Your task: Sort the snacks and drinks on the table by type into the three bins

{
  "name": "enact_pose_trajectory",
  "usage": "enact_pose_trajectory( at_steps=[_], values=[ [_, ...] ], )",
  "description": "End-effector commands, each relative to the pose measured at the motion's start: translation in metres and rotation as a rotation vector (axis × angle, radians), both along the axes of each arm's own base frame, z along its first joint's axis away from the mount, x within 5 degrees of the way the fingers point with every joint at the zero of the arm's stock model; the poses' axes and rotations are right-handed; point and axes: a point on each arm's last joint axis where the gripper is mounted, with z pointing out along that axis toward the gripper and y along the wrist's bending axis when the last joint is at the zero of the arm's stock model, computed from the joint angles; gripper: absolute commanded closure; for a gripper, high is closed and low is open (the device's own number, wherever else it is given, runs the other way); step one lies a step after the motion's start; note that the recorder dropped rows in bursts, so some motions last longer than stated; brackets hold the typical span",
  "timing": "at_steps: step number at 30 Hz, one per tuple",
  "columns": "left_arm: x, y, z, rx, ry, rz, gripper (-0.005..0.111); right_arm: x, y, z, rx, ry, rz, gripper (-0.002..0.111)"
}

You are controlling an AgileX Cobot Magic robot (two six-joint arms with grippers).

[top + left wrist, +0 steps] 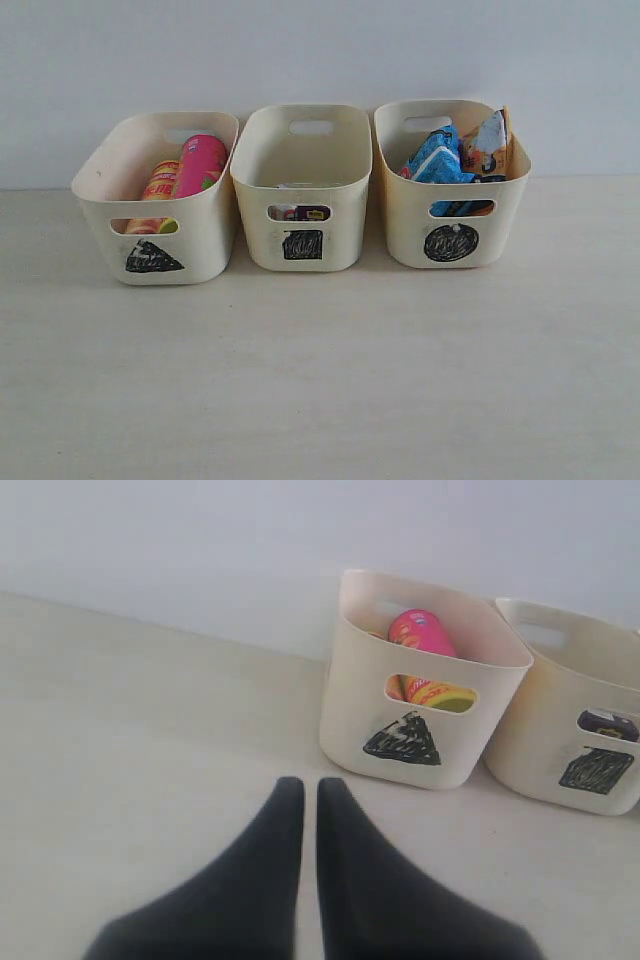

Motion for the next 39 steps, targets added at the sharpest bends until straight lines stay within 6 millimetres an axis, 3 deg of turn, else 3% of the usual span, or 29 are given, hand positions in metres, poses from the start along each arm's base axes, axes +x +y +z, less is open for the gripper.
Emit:
enact_pose_trajectory(
  at_steps=[1, 9, 12, 17, 24, 36, 39],
  values=[
    [0.0, 0.0, -0.001, 0.003, 0.004, 0.0, 0.102, -0.038, 0.003, -0.001, -0.008, -0.041, 0.014, 0.108],
    [0.0, 0.0, -0.001, 0.003, 0.004, 0.0, 0.102, -0.115, 0.013, -0.014, 0.104, -0.201, 0.038, 0.108],
    [0.0, 0.0, -0.001, 0.003, 0.004, 0.0, 0.102, -0.158, 0.016, -0.036, 0.111, -0.204, 0.031, 0.108],
    [0.0, 0.0, -0.001, 0.003, 0.004, 0.0, 0.102, -0.211, 0.018, -0.059, 0.143, -0.252, 0.011, 0.108],
    [0.0, 0.0, -0.001, 0.003, 0.004, 0.0, 0.102, -0.237, 0.016, -0.065, 0.143, -0.196, -0.041, 0.108],
    [0.0, 0.0, -0.001, 0.003, 0.004, 0.0, 0.102, -0.241, 0.019, -0.064, 0.147, -0.199, -0.004, 0.108],
    [0.0, 0.0, -0.001, 0.003, 0.004, 0.0, 0.102, -0.254, 0.016, -0.063, 0.043, -0.218, -0.023, 0.108]
  ],
)
